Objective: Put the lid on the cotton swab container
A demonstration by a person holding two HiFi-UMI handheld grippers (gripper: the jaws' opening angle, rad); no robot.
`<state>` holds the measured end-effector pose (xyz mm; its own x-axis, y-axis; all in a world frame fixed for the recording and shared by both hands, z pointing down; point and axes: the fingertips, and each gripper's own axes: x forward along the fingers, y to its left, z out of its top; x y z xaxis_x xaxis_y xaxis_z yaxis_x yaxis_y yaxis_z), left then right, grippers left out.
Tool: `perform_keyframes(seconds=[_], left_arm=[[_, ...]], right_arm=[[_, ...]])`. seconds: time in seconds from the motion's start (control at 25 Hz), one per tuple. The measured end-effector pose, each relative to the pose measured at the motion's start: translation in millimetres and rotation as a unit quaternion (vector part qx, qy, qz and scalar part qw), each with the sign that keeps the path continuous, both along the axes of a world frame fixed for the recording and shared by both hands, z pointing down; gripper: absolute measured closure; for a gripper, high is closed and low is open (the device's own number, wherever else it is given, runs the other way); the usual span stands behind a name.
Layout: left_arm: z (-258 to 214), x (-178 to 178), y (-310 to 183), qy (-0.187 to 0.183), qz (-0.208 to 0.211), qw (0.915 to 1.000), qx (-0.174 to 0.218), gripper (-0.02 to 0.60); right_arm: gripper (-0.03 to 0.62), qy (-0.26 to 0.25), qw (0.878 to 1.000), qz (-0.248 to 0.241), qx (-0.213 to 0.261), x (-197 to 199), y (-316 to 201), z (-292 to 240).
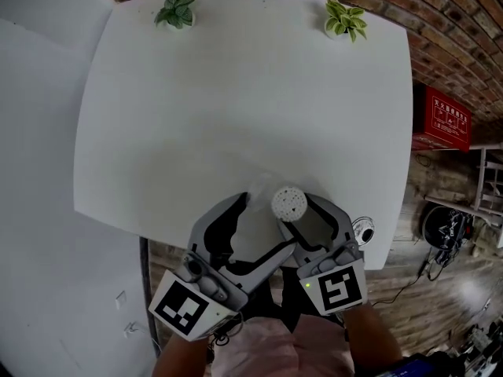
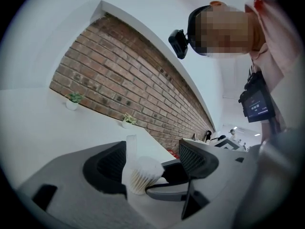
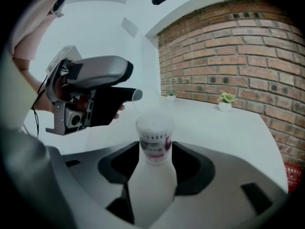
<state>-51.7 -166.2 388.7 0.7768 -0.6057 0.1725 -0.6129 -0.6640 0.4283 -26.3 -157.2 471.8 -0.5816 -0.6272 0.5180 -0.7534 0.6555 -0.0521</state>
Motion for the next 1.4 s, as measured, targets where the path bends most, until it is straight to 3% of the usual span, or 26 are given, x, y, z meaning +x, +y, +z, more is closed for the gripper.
perform_keyframes(seconds=[0.68,0.84,1.08,1.4], left_arm=[[8,33,31,-0.038,0.09,0.9951,-0.017,0.229],[12,38,36,-0.051,0.1,0.9935,-0.019,0.229],[16,43,41,-0.065,0.108,0.9918,-0.019,0.232],[14,44,42,-0.07,0.117,0.9906,-0.01,0.233]], right_arm=[[0.365,0.005,0.999,-0.034,0.01,10,9,-2],[0.37,0.0,1.0,0.001,0.001,39,8,-5],[0.396,-0.036,0.997,0.065,0.002,67,-6,-26],[0.382,-0.086,0.996,0.032,0.021,43,-24,-67]])
